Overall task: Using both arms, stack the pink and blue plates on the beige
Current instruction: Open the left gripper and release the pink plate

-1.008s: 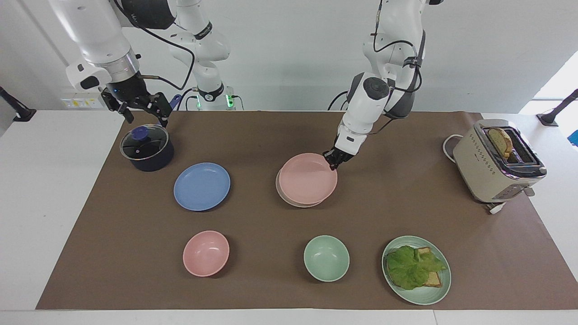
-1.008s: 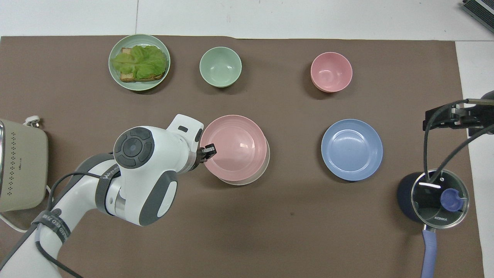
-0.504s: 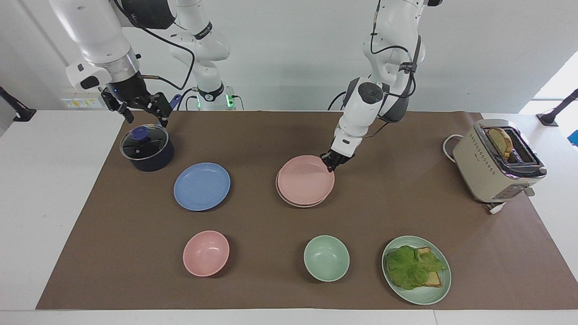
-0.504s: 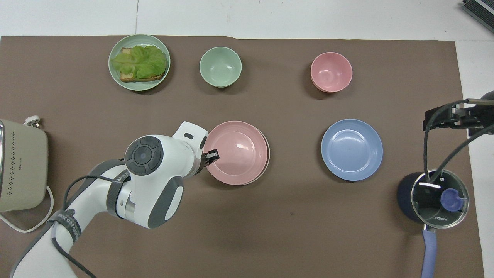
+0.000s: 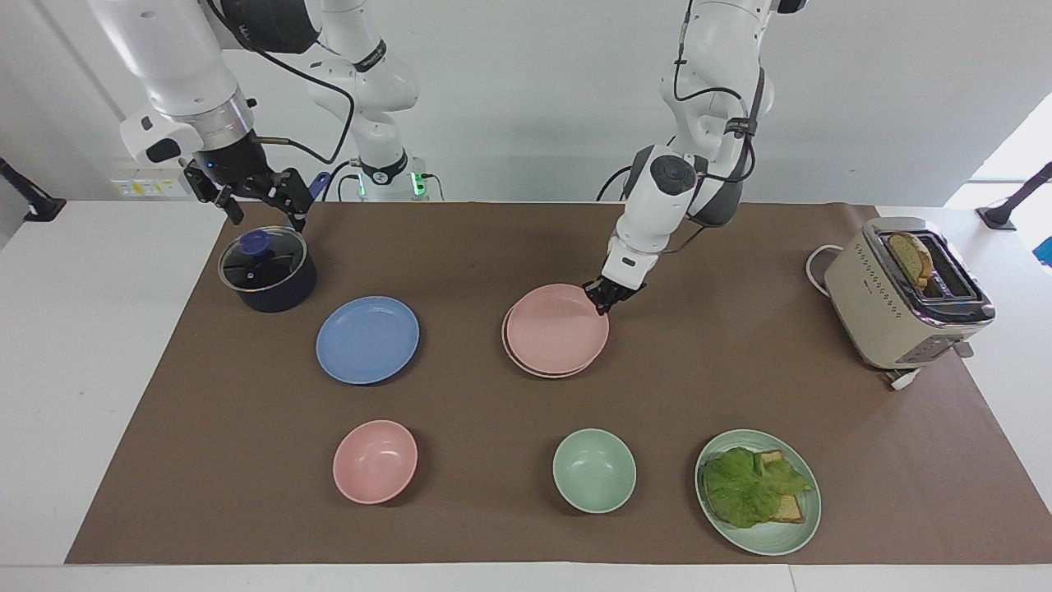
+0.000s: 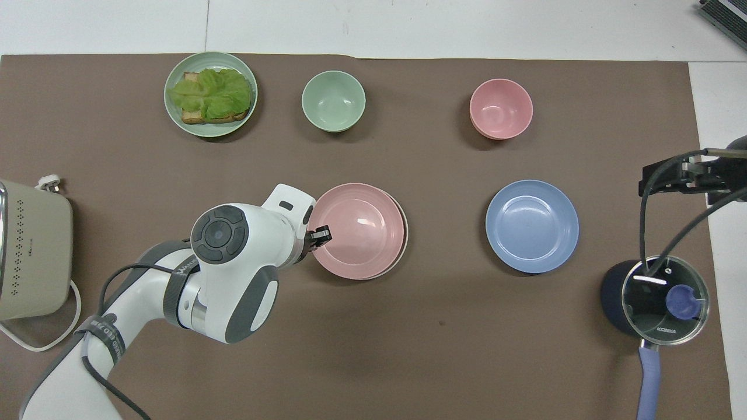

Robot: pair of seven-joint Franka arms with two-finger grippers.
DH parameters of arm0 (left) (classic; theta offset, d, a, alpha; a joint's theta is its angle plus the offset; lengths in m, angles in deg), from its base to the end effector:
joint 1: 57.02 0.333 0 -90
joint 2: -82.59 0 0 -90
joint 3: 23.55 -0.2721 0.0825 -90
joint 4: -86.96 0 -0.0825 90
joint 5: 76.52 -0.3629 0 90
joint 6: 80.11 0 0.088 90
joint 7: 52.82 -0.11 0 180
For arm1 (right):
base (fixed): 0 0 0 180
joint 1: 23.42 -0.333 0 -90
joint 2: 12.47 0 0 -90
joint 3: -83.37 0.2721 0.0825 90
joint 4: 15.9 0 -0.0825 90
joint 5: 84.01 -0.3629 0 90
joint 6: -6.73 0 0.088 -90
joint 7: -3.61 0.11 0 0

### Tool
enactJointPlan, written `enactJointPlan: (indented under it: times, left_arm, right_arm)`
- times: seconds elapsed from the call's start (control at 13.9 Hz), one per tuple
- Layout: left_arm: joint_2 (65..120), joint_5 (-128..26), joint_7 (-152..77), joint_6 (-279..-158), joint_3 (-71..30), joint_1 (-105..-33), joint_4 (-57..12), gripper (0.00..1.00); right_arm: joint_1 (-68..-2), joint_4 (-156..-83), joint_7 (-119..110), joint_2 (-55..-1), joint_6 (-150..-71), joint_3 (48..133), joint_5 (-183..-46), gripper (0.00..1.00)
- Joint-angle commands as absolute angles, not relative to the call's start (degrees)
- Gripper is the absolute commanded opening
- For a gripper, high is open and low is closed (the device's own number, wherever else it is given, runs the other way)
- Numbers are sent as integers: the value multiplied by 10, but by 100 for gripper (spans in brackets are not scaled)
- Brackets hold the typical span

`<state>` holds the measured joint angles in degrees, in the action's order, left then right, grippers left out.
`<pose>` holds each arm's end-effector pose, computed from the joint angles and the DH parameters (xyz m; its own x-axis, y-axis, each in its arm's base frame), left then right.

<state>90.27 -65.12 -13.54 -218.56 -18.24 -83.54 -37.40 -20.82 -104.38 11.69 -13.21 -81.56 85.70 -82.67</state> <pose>0.4605 -0.2873 0.3108 0.9632 0.2677 -0.0237 0.2674 -0.9455 0.1860 0.5339 -0.0053 0.5801 0.9892 -0.1459 -0.0128 -0.1455 -0.9890 0.0249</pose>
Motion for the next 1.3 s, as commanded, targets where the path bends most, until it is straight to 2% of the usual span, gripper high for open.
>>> enactJointPlan:
  times: [0.0,0.22,0.29,0.43,0.65,0.94,1.22]
  left_arm:
    - [901,-646,-147,-2200,-192,-845,-382,0]
    - [901,-645,-150,-2200,-191,-843,-382,0]
    - [901,-646,-151,-2199,-192,-843,-382,13]
    - [902,-646,-157,-2195,-192,-840,-375,100]
    - [906,-651,-156,-2176,-196,-832,-355,100]
    - [894,-695,-160,-2074,-196,-771,-282,100]
    - [837,-696,-243,-2025,-197,-720,-279,100]
  right_arm:
    - [-205,-1035,122,-137,-819,860,-829,100]
    - [-205,-1036,122,-137,-819,860,-829,100]
    - [-205,-1036,122,-137,-819,860,-829,100]
    - [-204,-1036,122,-137,-819,860,-829,100]
    - [-205,-1036,122,-137,-819,860,-829,100]
    - [-205,-1036,121,-137,-819,860,-829,100]
    - [-205,-1036,121,-137,-819,860,-829,100]
